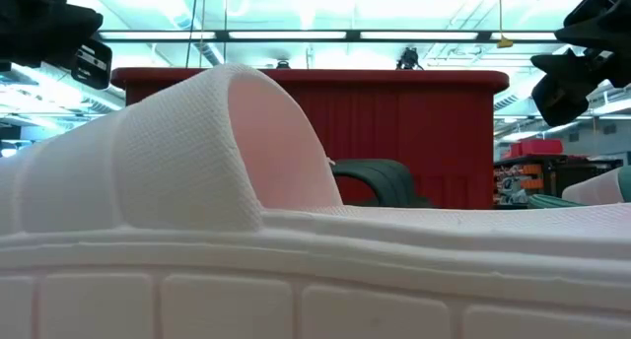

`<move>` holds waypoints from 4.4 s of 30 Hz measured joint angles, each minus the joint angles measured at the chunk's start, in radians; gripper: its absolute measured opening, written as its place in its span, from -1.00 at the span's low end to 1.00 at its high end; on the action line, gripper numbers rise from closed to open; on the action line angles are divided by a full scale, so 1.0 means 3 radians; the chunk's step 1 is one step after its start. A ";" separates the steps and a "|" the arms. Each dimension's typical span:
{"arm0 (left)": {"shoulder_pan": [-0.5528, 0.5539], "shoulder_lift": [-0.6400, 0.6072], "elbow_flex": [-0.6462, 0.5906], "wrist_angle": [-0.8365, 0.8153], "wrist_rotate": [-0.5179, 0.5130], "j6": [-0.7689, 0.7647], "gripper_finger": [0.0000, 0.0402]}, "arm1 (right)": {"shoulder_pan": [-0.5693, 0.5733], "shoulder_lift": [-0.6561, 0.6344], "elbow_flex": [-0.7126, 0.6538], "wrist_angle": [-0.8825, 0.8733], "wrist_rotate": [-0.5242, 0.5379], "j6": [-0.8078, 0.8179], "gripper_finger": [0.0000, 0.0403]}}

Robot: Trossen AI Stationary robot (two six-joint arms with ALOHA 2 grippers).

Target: Pick and place slides into bin

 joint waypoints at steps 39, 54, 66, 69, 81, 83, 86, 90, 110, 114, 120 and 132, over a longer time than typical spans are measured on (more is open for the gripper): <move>0.0007 0.0275 0.1501 0.0182 -0.1803 0.0927 -0.89 | -0.0014 0.0001 0.0000 0.0011 0.0121 -0.0213 -0.26; 0.0007 0.1649 0.3481 0.0158 -0.2067 0.1834 -0.88 | -0.0058 0.0013 0.0089 0.2351 0.0177 -0.0209 -0.26; 0.0006 0.2283 0.3752 0.0172 -0.2060 0.1426 -0.92 | -0.0049 0.1642 0.2934 -0.0967 -0.0634 -0.0576 -0.26; 0.0005 0.2396 0.3753 0.0170 -0.2059 0.1280 -0.89 | 0.0027 0.2392 0.3508 -0.1922 -0.1075 -0.0228 -0.26; 0.0002 0.2557 0.3753 0.0126 -0.2059 0.1117 -0.90 | 0.0633 0.4331 0.3913 -0.2415 -0.1982 0.1256 -0.26; 0.0002 0.2554 0.3753 0.0032 -0.2060 0.1012 -0.91 | 0.0611 0.4508 0.3913 -0.2416 -0.2107 0.1038 -0.26; 0.0003 0.2553 0.3753 -0.0092 -0.2059 0.0991 -0.92 | 0.0650 0.4692 0.3916 -0.2448 -0.2105 0.1259 -0.26; 0.0003 0.2553 0.3753 -0.0220 -0.2060 0.0991 -0.89 | 0.0756 0.4861 0.3916 -0.2488 -0.2055 0.1565 -0.26; 0.0003 0.2554 0.3753 -0.0802 -0.2059 0.0872 -0.90 | 0.1204 0.5010 0.3360 -0.4030 -0.1329 0.1836 0.02; 0.0003 0.2553 0.3753 -0.0801 -0.2059 0.0867 -0.89 | 0.1229 0.5010 0.3159 -0.3843 -0.1139 0.1828 0.14; 0.0004 0.2553 0.3753 -0.0800 -0.2059 0.0866 -0.93 | 0.1257 0.5010 0.2766 -0.3666 -0.1256 0.1809 0.19; 0.0003 0.2554 0.3753 -0.0799 -0.2059 0.0691 -0.89 | 0.1291 0.4994 0.2328 -0.3232 -0.1082 0.1773 -0.05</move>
